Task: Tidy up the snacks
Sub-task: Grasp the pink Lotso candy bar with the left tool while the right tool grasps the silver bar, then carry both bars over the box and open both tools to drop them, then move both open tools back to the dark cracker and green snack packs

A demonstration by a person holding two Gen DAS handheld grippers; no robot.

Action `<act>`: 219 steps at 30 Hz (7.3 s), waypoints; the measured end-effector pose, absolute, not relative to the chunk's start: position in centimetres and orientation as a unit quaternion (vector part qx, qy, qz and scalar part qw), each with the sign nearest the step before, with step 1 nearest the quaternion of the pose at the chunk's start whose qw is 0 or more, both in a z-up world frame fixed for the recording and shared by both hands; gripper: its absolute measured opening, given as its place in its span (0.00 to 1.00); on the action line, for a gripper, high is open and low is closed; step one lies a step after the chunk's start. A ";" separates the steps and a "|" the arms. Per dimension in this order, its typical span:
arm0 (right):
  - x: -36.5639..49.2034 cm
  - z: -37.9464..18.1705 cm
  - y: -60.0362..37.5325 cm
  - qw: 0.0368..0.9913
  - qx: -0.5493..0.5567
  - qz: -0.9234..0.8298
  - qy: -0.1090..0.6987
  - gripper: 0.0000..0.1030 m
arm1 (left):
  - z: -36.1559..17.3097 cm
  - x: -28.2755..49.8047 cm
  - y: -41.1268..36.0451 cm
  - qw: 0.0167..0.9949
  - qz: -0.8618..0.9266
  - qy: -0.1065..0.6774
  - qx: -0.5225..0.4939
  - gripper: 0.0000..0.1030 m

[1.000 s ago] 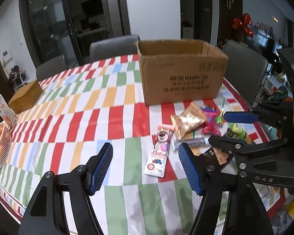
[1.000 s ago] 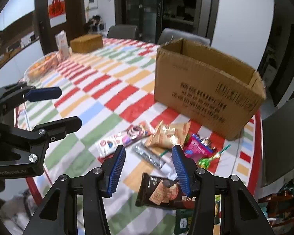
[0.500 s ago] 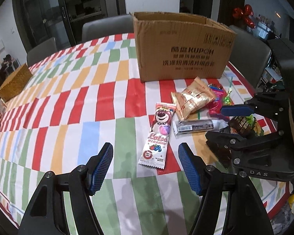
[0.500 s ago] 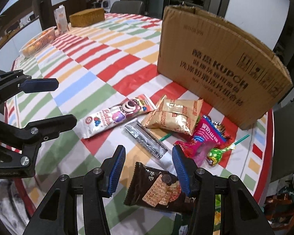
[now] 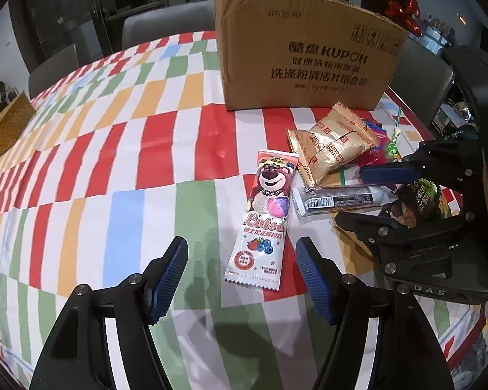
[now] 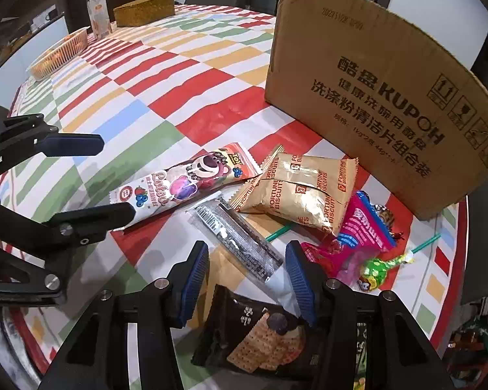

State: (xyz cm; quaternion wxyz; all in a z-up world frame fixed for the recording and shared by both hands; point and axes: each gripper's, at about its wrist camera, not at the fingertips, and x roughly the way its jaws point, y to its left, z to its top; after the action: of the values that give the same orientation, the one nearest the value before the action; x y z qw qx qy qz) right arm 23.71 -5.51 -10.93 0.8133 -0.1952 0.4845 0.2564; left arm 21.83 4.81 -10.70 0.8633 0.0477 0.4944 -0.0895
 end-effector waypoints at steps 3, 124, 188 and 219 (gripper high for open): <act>24.1 -11.2 -5.4 0.812 -0.196 0.257 0.486 0.49 | -11.2 22.5 4.7 0.859 -0.095 0.500 0.046 0.66; 35.6 6.7 -15.2 0.942 -0.028 0.142 0.301 0.19 | 5.5 38.8 -1.4 0.927 -0.130 0.350 0.025 0.23; 13.8 -1.3 -19.2 0.934 -0.048 0.078 0.344 0.78 | -3.4 15.8 -5.4 0.900 -0.196 0.373 0.108 0.70; 16.9 -8.3 -20.6 0.896 -0.072 0.079 0.431 0.78 | -13.3 20.8 -9.8 0.833 -0.242 0.470 0.164 0.70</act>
State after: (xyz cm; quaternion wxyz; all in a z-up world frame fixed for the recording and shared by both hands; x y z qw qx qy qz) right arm 16.87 -20.61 -8.25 0.8958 -0.0718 0.4314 0.0794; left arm 20.82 -9.77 -13.30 0.8327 0.1636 0.4702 -0.2424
